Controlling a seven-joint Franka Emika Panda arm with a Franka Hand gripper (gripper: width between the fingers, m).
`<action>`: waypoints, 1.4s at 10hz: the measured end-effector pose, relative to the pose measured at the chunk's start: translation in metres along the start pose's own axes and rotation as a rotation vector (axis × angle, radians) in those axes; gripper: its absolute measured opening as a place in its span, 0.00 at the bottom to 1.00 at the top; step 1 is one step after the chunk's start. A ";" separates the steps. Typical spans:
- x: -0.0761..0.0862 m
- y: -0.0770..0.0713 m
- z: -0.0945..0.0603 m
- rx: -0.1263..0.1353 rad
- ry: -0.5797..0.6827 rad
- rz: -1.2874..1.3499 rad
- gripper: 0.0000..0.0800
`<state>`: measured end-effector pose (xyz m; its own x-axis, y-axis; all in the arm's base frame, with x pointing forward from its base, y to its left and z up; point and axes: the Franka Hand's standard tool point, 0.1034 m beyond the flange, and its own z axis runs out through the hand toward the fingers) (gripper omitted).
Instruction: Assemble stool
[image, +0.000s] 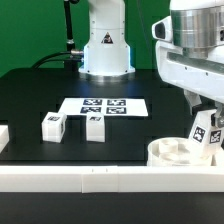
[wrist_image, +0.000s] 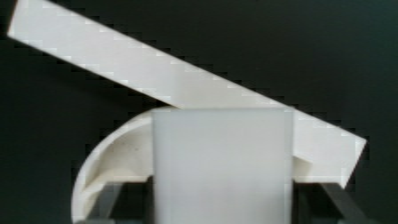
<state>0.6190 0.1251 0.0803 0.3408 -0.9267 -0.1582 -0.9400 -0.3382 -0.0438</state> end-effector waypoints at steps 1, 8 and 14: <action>0.001 -0.001 0.000 0.017 -0.015 0.145 0.42; -0.003 -0.008 0.001 0.117 -0.140 0.859 0.67; 0.011 0.008 -0.037 0.156 -0.119 0.697 0.81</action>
Offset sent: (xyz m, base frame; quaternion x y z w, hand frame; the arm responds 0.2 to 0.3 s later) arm -0.0051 -0.0029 -0.0018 0.0362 -0.0107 0.3390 0.9400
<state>0.6157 0.1061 0.1147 -0.3337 -0.8913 -0.3070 -0.9322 0.3604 -0.0329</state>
